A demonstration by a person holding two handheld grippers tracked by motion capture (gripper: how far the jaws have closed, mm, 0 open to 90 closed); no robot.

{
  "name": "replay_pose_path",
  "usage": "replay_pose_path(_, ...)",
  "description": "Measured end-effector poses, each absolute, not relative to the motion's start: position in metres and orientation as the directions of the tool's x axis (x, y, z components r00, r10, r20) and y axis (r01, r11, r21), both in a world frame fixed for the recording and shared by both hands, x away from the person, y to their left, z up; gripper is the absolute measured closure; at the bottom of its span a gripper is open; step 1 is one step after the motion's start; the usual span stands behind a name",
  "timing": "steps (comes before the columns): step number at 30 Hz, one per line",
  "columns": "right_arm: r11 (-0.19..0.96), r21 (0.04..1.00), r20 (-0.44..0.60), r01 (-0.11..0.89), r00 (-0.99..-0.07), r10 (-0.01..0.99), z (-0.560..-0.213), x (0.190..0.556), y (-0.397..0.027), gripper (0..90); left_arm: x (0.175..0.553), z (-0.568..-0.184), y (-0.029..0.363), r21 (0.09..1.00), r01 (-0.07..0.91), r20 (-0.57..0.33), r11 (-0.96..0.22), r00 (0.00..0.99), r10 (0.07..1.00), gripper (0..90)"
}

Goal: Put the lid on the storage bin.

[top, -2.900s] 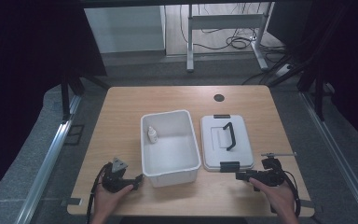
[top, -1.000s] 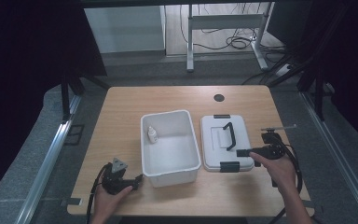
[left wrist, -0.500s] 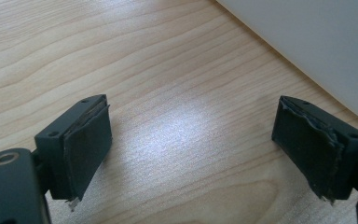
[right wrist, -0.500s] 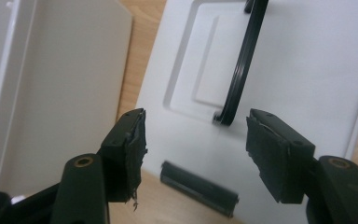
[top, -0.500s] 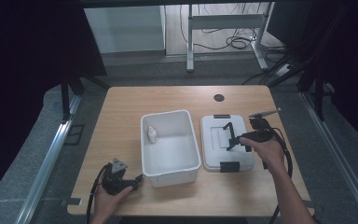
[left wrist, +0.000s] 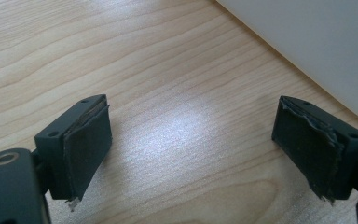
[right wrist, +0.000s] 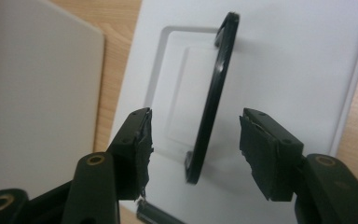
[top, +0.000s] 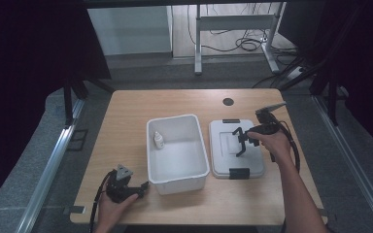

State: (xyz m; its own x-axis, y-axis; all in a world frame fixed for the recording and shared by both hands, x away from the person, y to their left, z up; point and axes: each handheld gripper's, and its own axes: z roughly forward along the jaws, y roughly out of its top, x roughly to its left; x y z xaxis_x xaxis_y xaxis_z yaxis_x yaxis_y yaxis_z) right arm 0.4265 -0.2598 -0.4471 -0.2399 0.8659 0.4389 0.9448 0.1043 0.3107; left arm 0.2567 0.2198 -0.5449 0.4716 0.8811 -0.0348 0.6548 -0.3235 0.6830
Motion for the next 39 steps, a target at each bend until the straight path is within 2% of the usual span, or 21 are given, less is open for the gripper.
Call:
replay_pose_path(6,0.104,0.278,0.431,0.955,-0.221,0.875,-0.455,0.437,-0.259,45.6,0.257,-0.545,0.22,0.683,0.655,-0.035,-0.324,0.472,0.881,11.7)
replay_pose_path(12,0.117,0.236,0.436,0.965,-0.213,0.875,-0.46,0.447,-0.255,59.7,0.257,-0.545,0.22,0.683,0.655,-0.035,-0.324,0.472,0.881,11.7)
replay_pose_path(16,0.111,0.209,0.436,0.972,-0.194,0.879,-0.464,0.449,-0.251,65.0,0.257,-0.545,0.22,0.683,0.655,-0.034,-0.324,0.472,0.881,11.7)
replay_pose_path(18,0.112,0.179,0.425,0.977,-0.18,0.887,-0.469,0.45,-0.248,74.9,0.257,-0.545,0.22,0.683,0.655,-0.034,-0.324,0.472,0.881,11.6)
replay_pose_path(19,0.112,0.179,0.425,0.977,-0.18,0.887,-0.469,0.45,-0.248,74.9,0.257,-0.545,0.22,0.683,0.655,-0.035,-0.324,0.472,0.881,11.6)
replay_pose_path(20,0.095,0.164,0.426,0.982,-0.157,0.891,-0.47,0.45,-0.246,81.5,0.257,-0.545,0.22,0.683,0.655,-0.035,-0.324,0.472,0.881,11.6)
replay_pose_path(25,0.041,0.144,0.431,0.989,-0.099,0.897,-0.468,0.449,-0.244,83.7,0.257,-0.545,0.22,0.683,0.655,-0.034,-0.324,0.472,0.881,11.6)
replay_pose_path(32,0.015,0.155,0.438,0.988,-0.082,0.895,-0.463,0.447,-0.241,84.5,0.257,-0.545,0.22,0.683,0.655,-0.035,-0.324,0.472,0.881,11.6)
replay_pose_path(39,0.001,0.175,0.452,0.984,-0.081,0.888,-0.442,0.443,-0.24,84.6,0.257,-0.545,0.22,0.682,0.655,-0.034,-0.325,0.472,0.881,11.6)
